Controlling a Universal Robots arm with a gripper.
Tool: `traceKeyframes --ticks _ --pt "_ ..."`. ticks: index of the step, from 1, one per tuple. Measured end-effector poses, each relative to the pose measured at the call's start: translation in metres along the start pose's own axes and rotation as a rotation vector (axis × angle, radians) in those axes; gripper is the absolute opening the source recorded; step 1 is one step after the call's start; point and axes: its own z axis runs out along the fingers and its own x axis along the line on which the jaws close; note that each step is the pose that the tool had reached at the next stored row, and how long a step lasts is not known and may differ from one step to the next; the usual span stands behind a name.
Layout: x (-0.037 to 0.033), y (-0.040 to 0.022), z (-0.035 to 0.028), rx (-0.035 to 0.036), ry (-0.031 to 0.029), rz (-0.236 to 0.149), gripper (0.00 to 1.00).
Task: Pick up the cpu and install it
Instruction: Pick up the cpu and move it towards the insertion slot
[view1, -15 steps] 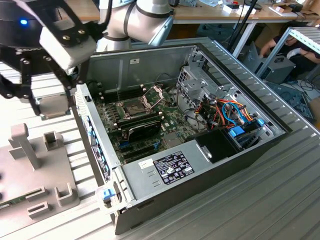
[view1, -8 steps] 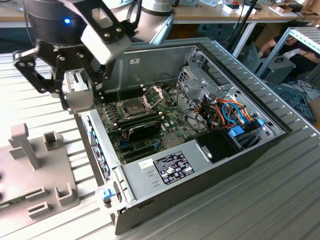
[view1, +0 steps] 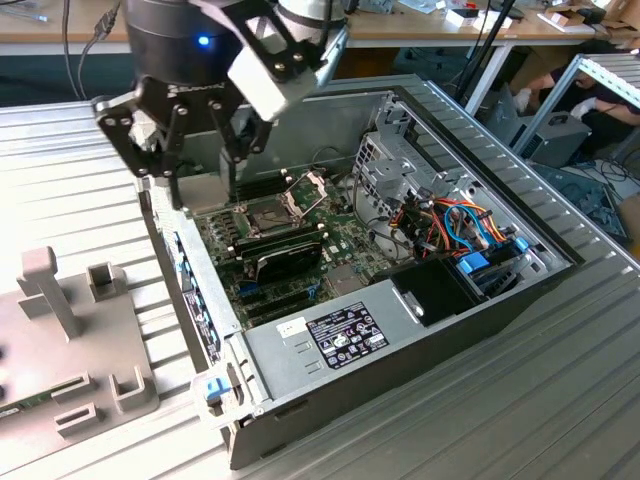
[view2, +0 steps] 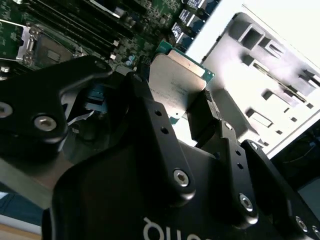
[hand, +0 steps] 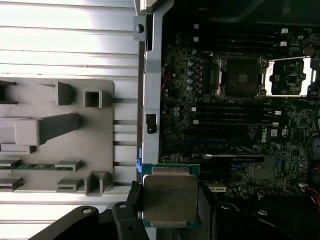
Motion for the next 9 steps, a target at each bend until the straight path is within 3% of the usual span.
traceKeyframes --ticks 1,3,5,7,9 --pt "-0.0045 -0.0001 0.0001 0.0001 0.0000 0.000 0.55" --pt "-0.0213 -0.0006 0.0007 0.0000 0.0000 0.000 0.55" --pt "-0.0294 -0.0008 0.0009 0.0000 0.0000 0.000 0.55" --pt "-0.0461 -0.0013 0.0015 0.0001 0.0000 0.000 0.55" --pt "-0.0541 -0.0015 0.0017 0.0001 0.0001 0.000 0.55"
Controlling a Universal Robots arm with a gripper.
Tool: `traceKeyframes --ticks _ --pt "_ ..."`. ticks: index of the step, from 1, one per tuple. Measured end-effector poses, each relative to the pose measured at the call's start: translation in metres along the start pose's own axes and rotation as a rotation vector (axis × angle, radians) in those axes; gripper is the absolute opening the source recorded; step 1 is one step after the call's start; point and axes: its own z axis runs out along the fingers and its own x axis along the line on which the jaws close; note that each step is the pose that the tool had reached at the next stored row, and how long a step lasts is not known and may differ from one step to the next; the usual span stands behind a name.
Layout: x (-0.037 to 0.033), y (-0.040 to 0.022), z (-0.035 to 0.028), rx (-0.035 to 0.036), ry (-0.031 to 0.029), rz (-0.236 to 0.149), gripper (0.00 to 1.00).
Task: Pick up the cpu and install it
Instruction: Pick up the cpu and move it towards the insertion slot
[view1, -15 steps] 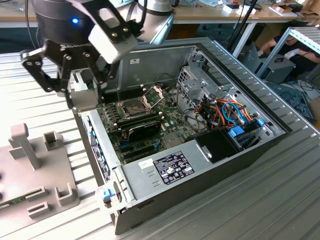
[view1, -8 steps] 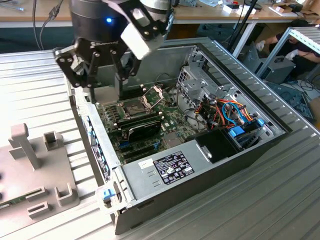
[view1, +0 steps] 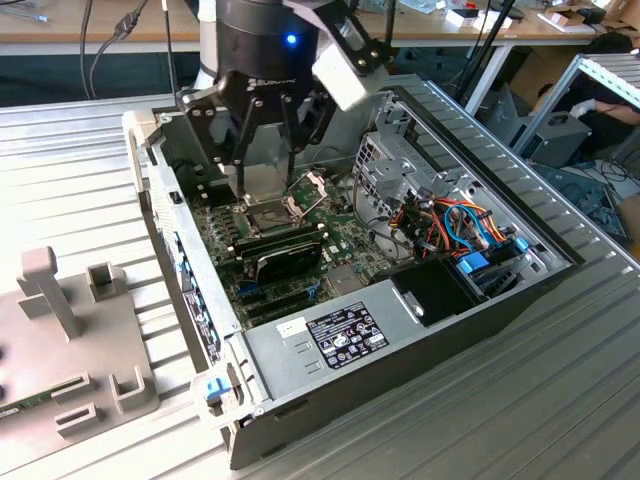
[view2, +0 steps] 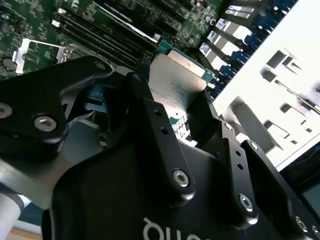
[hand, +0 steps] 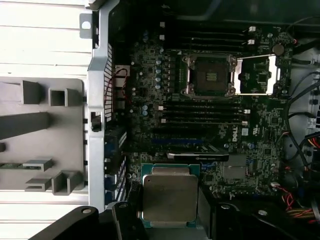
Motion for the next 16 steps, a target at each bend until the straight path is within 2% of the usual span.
traceKeyframes --ticks 4,6,8,9,13,16 --pt "-0.0159 -0.0004 0.0006 -0.0001 0.0000 0.000 0.55" --pt "-0.0263 -0.0007 0.0009 0.0000 0.0000 0.000 0.55" --pt "-0.0407 -0.0011 0.0014 0.0000 0.0000 0.000 0.55" --pt "-0.0502 -0.0013 0.0017 0.0000 0.0000 0.000 0.55" --pt "-0.0676 -0.0017 0.0023 0.0000 0.0000 0.000 0.55" --pt "-0.0840 -0.0020 0.0028 -0.0001 0.0000 0.000 0.55"
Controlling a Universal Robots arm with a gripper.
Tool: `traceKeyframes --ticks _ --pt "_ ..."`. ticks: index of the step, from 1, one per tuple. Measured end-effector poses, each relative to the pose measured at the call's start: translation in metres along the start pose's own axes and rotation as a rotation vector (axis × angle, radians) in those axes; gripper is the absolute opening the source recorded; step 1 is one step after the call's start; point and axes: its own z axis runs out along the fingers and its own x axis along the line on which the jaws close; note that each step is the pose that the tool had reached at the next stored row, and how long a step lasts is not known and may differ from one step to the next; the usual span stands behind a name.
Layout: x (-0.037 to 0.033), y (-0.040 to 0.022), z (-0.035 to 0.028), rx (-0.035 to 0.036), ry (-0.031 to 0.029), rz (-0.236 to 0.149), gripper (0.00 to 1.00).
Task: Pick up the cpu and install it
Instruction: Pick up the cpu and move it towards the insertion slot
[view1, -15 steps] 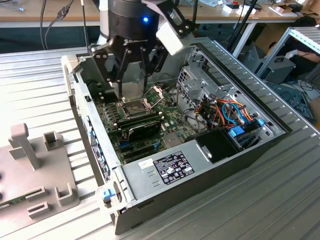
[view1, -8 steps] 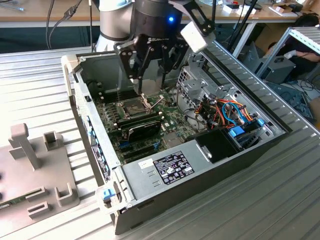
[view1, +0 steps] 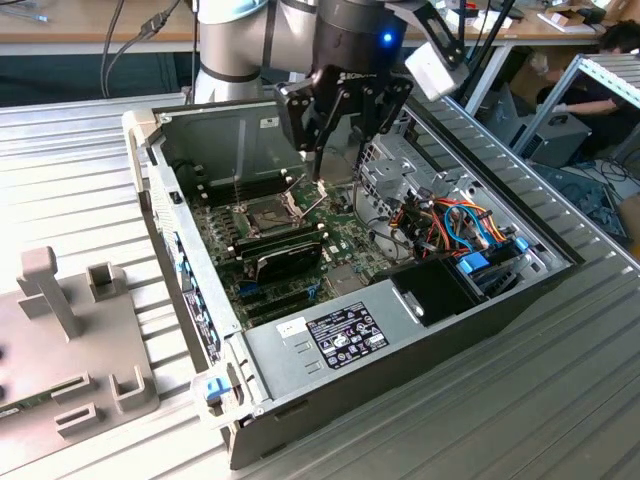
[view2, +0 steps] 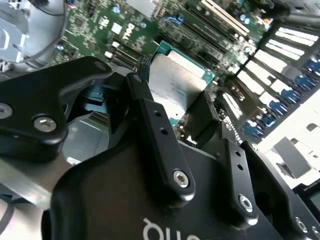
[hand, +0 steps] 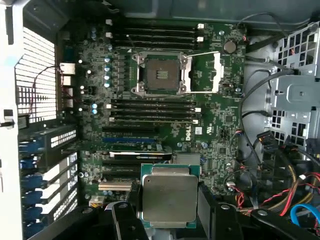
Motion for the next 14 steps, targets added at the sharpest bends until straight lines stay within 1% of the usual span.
traceKeyframes --ticks 3,6,11,14 --pt "-0.0076 -0.0002 0.0001 -0.0012 0.0001 0.000 0.55" --pt "-0.0141 -0.0003 0.0005 -0.0052 -0.0002 0.000 0.55" --pt "-0.0145 -0.0003 0.0004 -0.0055 -0.0001 0.000 0.55" --pt "-0.0154 0.0025 0.0004 -0.0054 -0.0001 0.000 0.55"
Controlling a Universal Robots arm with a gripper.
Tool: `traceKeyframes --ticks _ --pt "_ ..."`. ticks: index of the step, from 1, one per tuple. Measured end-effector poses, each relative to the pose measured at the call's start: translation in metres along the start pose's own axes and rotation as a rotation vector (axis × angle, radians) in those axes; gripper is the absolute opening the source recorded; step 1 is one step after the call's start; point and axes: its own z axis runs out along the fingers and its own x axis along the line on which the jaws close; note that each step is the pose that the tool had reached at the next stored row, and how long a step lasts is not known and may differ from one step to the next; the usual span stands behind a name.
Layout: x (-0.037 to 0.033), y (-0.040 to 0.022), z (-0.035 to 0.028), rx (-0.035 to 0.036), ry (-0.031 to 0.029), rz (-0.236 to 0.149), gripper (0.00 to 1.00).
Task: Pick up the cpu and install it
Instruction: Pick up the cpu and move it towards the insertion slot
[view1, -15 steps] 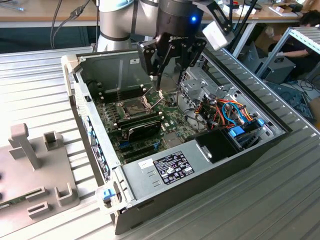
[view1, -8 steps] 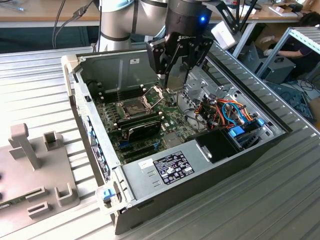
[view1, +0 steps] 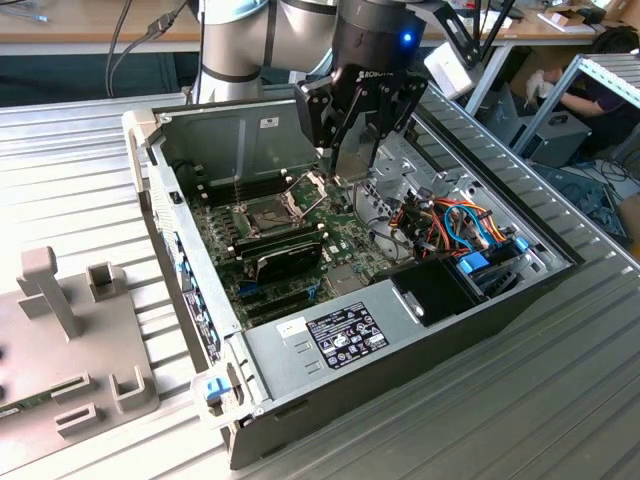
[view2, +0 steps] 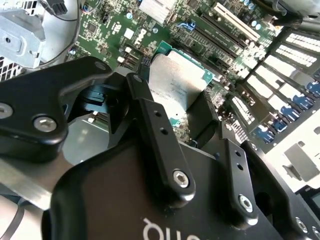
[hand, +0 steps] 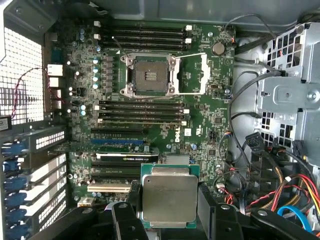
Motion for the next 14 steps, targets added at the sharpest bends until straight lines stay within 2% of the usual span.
traceKeyframes --ticks 4,7,9,14 --pt "-0.0018 0.0103 0.0002 -0.0004 -0.0001 0.000 0.55" --pt "-0.0025 0.0197 0.0016 -0.0037 -0.0001 0.000 0.55" --pt "-0.0026 0.0236 0.0030 -0.0041 -0.0001 0.000 0.55" --pt "-0.0025 0.0321 0.0117 -0.0042 -0.0001 0.000 0.55"
